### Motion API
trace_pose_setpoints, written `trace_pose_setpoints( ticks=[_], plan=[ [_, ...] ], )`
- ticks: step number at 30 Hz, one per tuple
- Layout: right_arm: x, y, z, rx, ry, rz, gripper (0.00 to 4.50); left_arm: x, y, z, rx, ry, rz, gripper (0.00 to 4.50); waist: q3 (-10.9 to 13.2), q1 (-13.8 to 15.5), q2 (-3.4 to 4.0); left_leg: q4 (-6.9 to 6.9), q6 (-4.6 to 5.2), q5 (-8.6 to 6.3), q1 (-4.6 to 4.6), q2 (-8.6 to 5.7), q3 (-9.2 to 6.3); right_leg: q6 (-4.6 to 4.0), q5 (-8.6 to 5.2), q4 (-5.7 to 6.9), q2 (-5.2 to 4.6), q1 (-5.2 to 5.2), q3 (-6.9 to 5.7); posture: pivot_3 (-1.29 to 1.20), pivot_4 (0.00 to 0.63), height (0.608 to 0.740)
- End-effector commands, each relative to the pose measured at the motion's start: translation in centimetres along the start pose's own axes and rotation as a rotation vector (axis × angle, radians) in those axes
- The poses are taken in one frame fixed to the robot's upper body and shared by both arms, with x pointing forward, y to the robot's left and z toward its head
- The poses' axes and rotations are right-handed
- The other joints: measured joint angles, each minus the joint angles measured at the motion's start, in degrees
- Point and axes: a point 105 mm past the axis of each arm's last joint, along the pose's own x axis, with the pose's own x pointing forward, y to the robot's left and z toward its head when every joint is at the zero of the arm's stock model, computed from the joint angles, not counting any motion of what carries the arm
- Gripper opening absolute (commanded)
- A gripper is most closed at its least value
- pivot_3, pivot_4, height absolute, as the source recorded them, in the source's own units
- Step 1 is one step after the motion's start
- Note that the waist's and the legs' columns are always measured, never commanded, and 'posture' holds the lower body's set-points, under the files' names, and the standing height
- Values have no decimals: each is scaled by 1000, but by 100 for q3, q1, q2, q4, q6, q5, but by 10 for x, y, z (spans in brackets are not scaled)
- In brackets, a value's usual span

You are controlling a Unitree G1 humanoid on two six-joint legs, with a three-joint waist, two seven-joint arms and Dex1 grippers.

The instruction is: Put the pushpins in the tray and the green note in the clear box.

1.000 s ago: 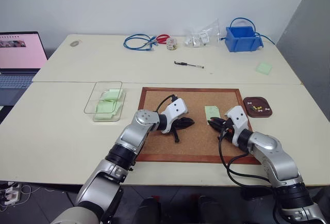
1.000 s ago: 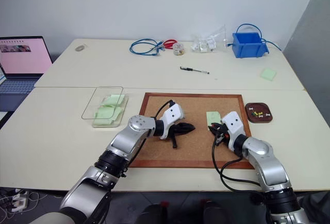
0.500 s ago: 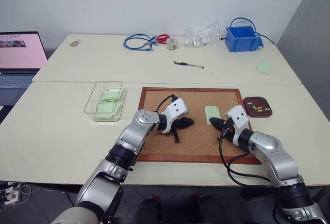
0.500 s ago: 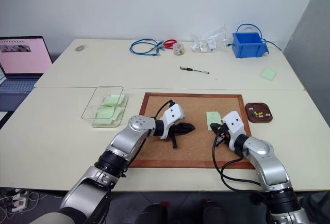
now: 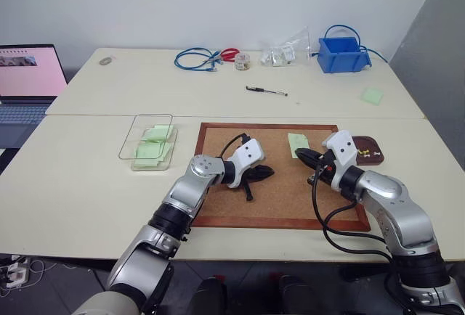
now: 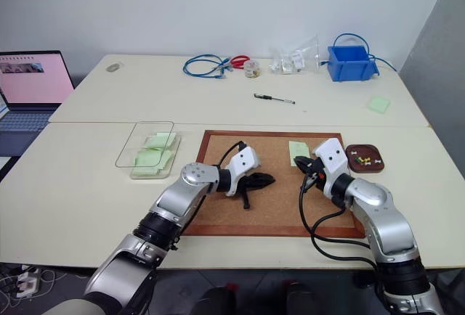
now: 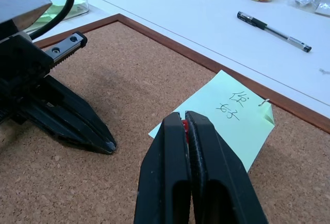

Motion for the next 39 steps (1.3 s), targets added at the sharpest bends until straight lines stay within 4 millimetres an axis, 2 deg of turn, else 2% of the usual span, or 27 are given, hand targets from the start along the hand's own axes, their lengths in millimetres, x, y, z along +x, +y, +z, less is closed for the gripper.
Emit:
trace_pose_setpoints(
  ticks=[1,4,8,12,13,15,23,29,32,39],
  plan=[
    [-7,-2,22,-31,-38,31,0,-15,6,23,78,-124,10,478,5,-3,-1,1,0,0,-2,0,0,0,0,1,0,-3,0,0,150,740],
    [-9,-3,26,-30,-32,52,0,-25,13,41,121,-185,3,1073,8,-2,-2,1,-1,0,-16,2,-1,0,0,3,0,-19,-2,0,150,740],
    [-11,-2,36,-29,-35,85,0,-35,20,62,287,-229,-10,1755,12,12,-4,-1,-1,0,-19,1,-2,-1,0,0,1,-19,-5,0,150,740],
    [-10,2,44,-24,-36,127,0,-35,27,79,487,-263,14,2519,13,16,-6,0,0,0,-21,-6,0,0,0,-2,-6,-20,-3,0,150,740],
    [-9,2,46,-21,-37,135,0,-35,26,82,566,-264,10,2616,14,18,-7,1,0,0,-20,-6,-1,0,0,-1,-6,-19,-4,0,150,740],
    [-8,2,52,-18,-43,145,0,-31,27,86,669,-265,13,3117,14,12,-6,-1,0,0,-20,-6,0,0,0,-3,-6,-21,-3,0,150,740],
    [-7,5,63,-30,-46,178,0,-20,30,95,873,-291,45,4443,17,16,-12,-2,0,0,-24,-13,-1,-1,0,-4,-9,-23,-5,0,150,740],
    [-6,13,66,-22,-48,205,0,-12,26,102,991,-318,63,4489,18,10,-13,-2,1,0,-27,-16,-2,0,0,-2,-11,-26,-4,0,150,740],
    [-6,15,67,-28,-50,208,0,-9,25,99,999,-309,62,4489,18,11,-13,-2,1,0,-27,-17,-3,0,0,-2,-11,-26,-5,0,150,740],
    [-7,14,67,-29,-50,204,0,-8,25,95,1003,-305,53,3303,18,10,-13,-2,1,0,-27,-18,-3,0,0,-1,-11,-26,-5,0,150,740]
  ],
)
